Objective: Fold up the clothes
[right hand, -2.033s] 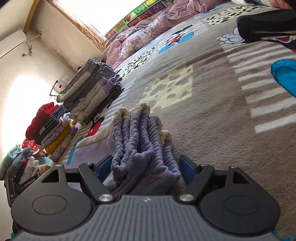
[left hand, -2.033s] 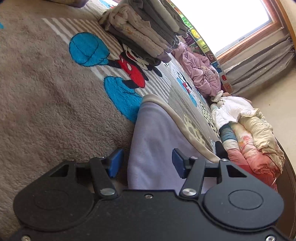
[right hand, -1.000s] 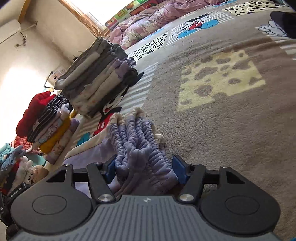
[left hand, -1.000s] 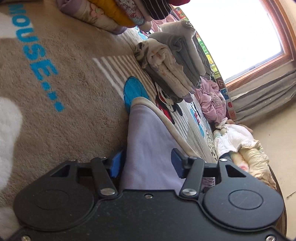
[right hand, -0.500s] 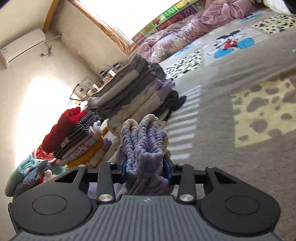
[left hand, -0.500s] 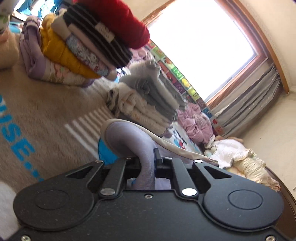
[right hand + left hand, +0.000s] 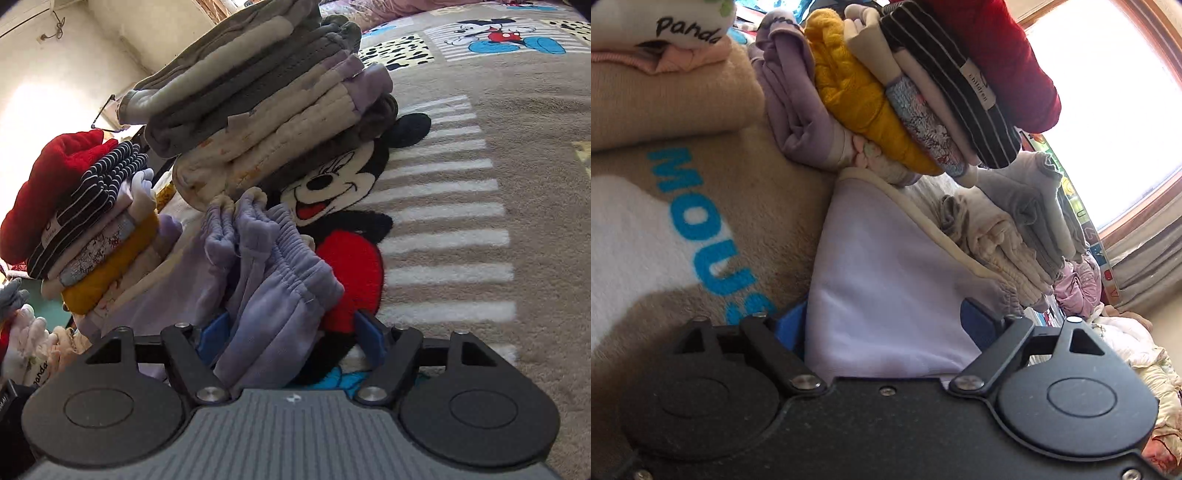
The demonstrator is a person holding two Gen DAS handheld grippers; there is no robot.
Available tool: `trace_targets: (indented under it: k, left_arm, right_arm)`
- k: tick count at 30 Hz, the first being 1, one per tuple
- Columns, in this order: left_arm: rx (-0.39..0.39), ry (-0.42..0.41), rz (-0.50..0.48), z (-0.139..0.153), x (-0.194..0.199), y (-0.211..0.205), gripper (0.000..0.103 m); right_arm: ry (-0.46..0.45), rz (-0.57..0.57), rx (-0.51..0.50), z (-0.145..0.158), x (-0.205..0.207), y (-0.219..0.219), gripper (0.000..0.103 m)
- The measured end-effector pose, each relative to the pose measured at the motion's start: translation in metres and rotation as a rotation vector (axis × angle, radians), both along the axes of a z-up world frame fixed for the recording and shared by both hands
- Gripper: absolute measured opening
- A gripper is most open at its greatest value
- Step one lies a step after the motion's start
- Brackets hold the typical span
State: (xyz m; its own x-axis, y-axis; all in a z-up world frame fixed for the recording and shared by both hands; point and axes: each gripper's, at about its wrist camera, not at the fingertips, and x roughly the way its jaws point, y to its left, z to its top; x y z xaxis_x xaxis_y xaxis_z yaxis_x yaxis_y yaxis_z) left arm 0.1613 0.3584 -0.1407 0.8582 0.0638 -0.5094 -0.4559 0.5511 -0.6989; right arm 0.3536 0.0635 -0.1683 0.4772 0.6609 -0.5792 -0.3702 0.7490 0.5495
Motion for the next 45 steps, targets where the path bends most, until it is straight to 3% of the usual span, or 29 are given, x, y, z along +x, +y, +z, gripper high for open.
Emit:
trace_targets:
  k: [4,8,12,16,24,30,36,45]
  left_arm:
    - [-0.009,-0.01,0.013,0.0,-0.007,0.0,0.086]
    - [0.059,0.013,0.041,0.006,-0.012,-0.006,0.086]
    - [0.181,0.057,0.035,0.015,-0.017,-0.016,0.087]
    - [0.357,0.121,-0.008,0.027,-0.019,-0.036,0.09]
    - [0.63,0.207,-0.123,0.045,-0.026,-0.091,0.103]
    - [0.7,0.226,-0.087,0.072,-0.04,-0.119,0.103]
    - [0.722,0.223,-0.049,0.105,-0.065,-0.132,0.103]
    - [0.784,0.269,-0.038,0.125,-0.087,-0.161,0.103]
  right_arm:
    - [0.026,-0.029,0.038,0.001,-0.007,-0.01,0.073]
    - [0.037,-0.043,0.018,0.007,-0.011,-0.013,0.073]
    - [0.011,-0.04,-0.038,0.015,-0.028,-0.018,0.073]
    - [-0.062,0.005,-0.169,0.028,-0.054,-0.016,0.076]
    - [-0.22,0.058,-0.428,0.06,-0.101,-0.004,0.098]
    - [-0.304,0.079,-0.487,0.092,-0.13,0.0,0.102]
    - [-0.387,0.077,-0.503,0.129,-0.158,-0.005,0.103]
    - [-0.424,0.072,-0.47,0.164,-0.19,-0.019,0.103]
